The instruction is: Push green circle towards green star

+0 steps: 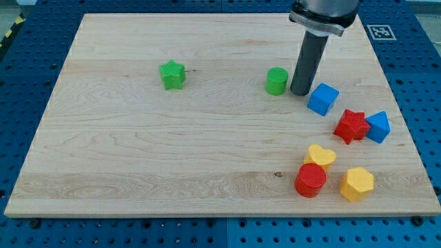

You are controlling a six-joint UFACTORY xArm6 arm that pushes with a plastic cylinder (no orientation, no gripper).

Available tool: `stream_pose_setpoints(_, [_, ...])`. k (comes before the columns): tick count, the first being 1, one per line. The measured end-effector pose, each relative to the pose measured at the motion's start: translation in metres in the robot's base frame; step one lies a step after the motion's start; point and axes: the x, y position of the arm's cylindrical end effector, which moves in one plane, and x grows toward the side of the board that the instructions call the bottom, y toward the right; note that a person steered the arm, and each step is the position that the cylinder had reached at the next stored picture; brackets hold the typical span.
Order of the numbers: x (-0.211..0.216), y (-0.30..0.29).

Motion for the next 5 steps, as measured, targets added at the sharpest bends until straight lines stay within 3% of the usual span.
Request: stream_pose_setpoints(5, [-0.017, -0.027])
